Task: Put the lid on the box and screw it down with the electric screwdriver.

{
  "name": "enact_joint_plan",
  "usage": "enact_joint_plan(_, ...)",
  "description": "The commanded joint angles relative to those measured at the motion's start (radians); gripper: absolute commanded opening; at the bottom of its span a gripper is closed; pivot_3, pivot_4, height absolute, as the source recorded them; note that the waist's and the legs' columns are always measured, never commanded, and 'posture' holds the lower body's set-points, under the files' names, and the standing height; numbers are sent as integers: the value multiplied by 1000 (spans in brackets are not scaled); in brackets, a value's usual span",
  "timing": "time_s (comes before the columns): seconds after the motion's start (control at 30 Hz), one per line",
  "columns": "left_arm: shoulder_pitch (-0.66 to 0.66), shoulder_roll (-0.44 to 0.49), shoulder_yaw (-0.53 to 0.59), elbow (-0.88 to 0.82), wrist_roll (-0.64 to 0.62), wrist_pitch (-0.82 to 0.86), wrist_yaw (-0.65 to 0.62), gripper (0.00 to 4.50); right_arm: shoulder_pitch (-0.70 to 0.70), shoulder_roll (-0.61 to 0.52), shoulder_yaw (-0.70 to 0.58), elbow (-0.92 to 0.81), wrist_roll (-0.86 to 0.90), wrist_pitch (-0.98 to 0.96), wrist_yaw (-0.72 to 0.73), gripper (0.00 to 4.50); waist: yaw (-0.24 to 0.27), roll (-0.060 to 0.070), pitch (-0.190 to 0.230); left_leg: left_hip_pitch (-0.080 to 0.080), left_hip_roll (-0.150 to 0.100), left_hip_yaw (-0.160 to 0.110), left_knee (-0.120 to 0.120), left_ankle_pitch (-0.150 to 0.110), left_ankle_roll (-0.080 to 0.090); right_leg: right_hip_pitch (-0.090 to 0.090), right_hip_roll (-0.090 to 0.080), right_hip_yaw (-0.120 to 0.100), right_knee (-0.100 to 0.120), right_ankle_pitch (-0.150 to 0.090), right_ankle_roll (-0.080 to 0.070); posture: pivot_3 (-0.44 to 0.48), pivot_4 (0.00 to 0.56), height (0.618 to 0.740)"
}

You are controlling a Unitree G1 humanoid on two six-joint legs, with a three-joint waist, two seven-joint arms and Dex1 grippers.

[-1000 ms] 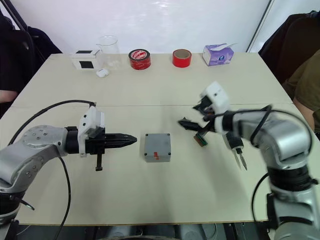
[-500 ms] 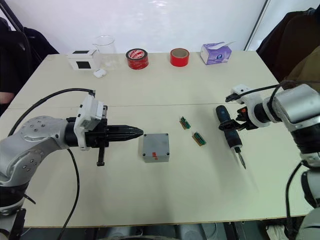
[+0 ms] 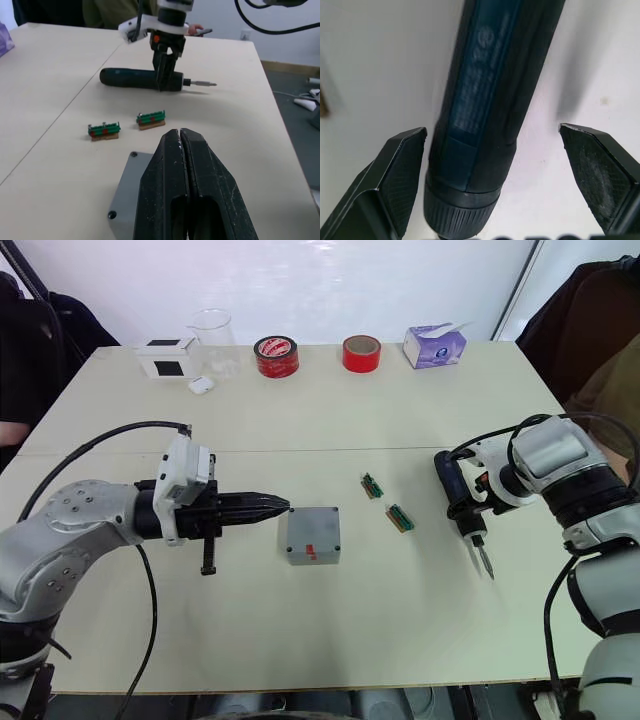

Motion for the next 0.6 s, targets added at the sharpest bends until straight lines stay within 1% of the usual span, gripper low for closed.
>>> enact_joint_plan(0.03,22,13,28,-47,-4,-11,11,0,-31,35,12,59,-38,-27,22,3758,-1,0,0,0,0,0,0,0,0,0,0,0,0,0,0,0,150,740)
enact_joint_plan(0.07,23,14,29,-50,-6,-9,14,0,-36,44,12,77,-46,-34,25,3526,-1,0,0,0,0,0,0,0,0,0,0,0,0,0,0,0,150,740)
enact_joint_plan(0.1,28,18,34,-52,-7,-9,15,0,-43,60,7,100,-53,-34,25,3152,-1,0,0,0,0,0,0,0,0,0,0,0,0,0,0,0,150,740)
enact_joint_plan(0.13,30,23,42,-52,-11,-7,18,0,-51,77,2,125,-63,-40,26,2899,-1,0,0,0,0,0,1,0,0,1,0,0,0,0,-1,0,150,740)
enact_joint_plan(0.23,32,35,51,-47,-18,-6,18,0,-83,115,-24,189,-86,-53,26,1884,-4,-1,0,1,0,0,1,1,-1,1,1,0,0,2,-1,0,150,740)
enact_joint_plan(0.37,26,48,47,-34,-19,-3,8,0,-133,123,-58,227,-106,-58,31,1833,-13,-1,0,2,1,0,1,1,-2,2,1,0,0,2,-2,0,150,740)
enact_joint_plan(0.43,25,60,39,-19,-8,-7,-12,0,-172,109,-99,195,-98,-50,36,1833,-20,0,0,2,1,0,1,1,-2,2,1,0,1,3,-2,0,150,740)
enact_joint_plan(0.47,23,65,35,-12,-4,-9,-19,0,-186,101,-116,175,-93,-48,39,1833,-24,3,2,2,1,0,1,1,-2,1,1,0,1,3,-2,0,150,740)
enact_joint_plan(0.57,25,82,26,16,13,-24,-55,0,-191,77,-201,4,-32,5,53,1833,-24,7,4,-3,1,1,1,1,-2,-5,2,2,3,3,-2,0,150,740)
enact_joint_plan(0.6,24,87,19,27,23,-28,-66,0,-170,100,-305,-87,21,-3,46,1833,-24,8,4,-5,1,1,0,1,-2,-9,2,2,4,3,-2,0,150,740)
